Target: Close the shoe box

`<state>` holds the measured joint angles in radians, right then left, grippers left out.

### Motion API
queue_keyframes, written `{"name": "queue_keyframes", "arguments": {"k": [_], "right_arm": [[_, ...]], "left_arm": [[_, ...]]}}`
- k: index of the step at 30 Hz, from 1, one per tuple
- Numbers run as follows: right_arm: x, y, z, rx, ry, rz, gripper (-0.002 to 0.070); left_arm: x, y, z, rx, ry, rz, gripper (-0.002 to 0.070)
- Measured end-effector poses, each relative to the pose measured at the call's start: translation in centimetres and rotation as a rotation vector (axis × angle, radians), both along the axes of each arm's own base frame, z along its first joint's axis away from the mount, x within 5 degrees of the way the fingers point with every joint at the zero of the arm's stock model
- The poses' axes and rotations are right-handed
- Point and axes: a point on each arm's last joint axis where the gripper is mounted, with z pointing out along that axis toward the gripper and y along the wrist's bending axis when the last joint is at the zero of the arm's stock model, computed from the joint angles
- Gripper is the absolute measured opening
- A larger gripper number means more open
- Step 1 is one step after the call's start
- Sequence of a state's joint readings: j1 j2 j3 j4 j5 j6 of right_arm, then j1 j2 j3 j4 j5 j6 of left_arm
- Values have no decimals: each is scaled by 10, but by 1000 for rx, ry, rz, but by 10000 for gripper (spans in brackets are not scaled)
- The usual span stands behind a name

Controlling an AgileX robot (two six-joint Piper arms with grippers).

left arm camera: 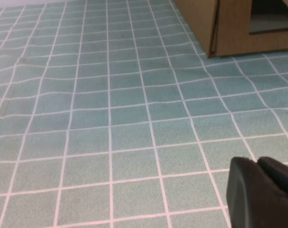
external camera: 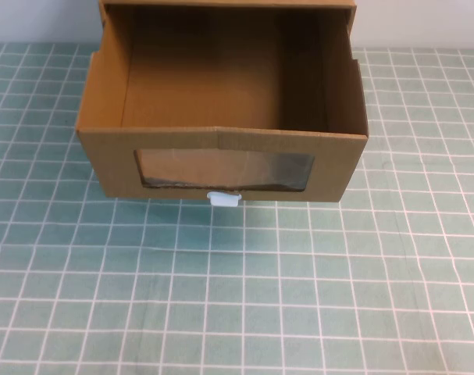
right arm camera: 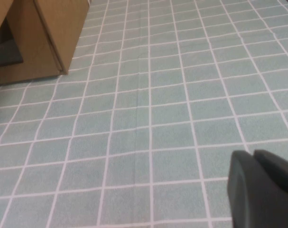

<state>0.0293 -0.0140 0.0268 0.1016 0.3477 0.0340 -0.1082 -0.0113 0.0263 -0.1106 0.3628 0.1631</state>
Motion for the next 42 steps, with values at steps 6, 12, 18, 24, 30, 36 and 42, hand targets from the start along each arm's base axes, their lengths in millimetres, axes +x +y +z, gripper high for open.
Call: {"name": "queue_keyframes", "arguments": {"k": [6,12,18,24,30,36,42], "right_arm": [[0,0,0,0,0,0,-11],[0,0,0,0,0,0,-11],[0,0,0,0,0,0,-11],[0,0,0,2,0,0,-11],[1,0,6,6,-68,-7,-11],[3,-2,26,20,-284,-30,-11],[2,-4,43,29,-472,-50,-11]], "left_arm": [[0,0,0,0,0,0,-3],[0,0,0,0,0,0,-3],[0,0,0,0,0,0,-3],[0,0,0,0,0,0,-3],[1,0,4,-5,-45,5,-3],[4,2,25,-35,-279,31,-3],[1,6,52,-101,-569,64,-3]]}}
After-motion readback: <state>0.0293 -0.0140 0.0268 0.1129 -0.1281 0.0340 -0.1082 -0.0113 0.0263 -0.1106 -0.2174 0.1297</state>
